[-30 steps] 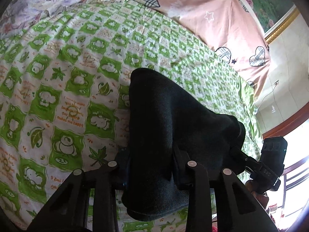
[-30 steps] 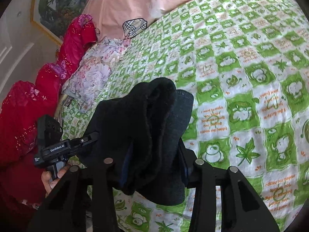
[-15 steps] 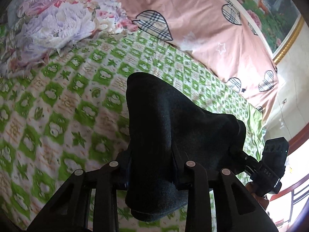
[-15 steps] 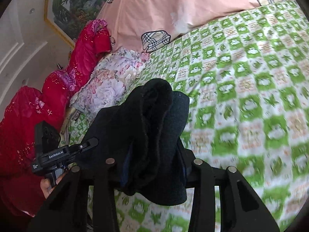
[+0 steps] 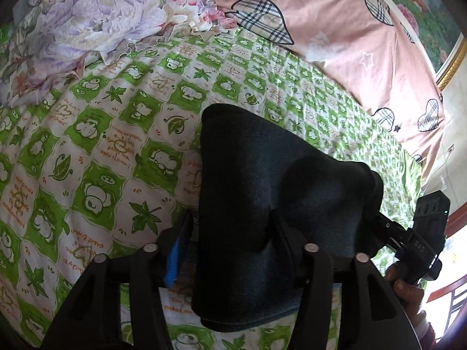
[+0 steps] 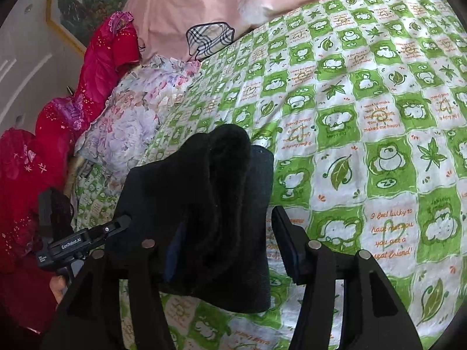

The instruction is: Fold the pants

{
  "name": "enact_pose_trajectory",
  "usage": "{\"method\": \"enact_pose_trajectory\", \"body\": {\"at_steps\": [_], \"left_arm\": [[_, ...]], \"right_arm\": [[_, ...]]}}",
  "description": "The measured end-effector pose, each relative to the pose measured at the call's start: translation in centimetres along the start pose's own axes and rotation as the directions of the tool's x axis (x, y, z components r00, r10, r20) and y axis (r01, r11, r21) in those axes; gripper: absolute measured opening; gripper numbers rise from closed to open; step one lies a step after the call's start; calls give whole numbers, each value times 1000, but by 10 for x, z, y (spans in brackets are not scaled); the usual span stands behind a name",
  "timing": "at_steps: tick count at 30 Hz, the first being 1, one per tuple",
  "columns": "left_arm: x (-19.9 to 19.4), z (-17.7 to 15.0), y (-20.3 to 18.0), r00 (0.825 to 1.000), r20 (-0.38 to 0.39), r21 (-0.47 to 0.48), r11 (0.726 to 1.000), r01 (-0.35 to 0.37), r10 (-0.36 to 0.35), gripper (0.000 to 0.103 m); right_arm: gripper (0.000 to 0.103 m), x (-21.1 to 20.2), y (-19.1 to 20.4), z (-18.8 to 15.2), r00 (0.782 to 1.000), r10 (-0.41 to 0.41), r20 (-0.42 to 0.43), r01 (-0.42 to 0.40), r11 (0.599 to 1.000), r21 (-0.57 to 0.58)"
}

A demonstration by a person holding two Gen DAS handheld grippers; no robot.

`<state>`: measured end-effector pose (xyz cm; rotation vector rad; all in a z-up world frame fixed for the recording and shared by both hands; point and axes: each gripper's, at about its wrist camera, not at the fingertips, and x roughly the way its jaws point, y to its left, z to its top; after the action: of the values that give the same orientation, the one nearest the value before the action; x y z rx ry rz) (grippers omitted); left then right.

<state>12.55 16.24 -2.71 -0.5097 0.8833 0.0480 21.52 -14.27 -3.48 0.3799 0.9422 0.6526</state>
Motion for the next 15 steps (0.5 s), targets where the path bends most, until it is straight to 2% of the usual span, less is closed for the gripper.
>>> {"method": "enact_pose_trajectory", "body": {"at_steps": [3, 6, 12, 15], "left_arm": [[1, 0, 3, 1000, -3, -12, 1000, -4, 4, 63], [-4, -1, 1, 1000, 7, -8, 1000, -25, 25, 64], [-24, -7, -8, 994, 44, 22, 994, -103, 102, 71], [-32, -12, -11, 990, 52, 31, 991, -133, 131, 75]], "right_arm": [[58, -1, 0, 0, 1000, 1, 2, -1, 1000, 6], [58, -6, 5, 0, 1000, -12, 5, 12, 1000, -4], [61, -23, 30, 0, 997, -62, 39, 64, 996, -69], [68, -33, 42, -4, 995, -85, 59, 91, 989, -115]]}}
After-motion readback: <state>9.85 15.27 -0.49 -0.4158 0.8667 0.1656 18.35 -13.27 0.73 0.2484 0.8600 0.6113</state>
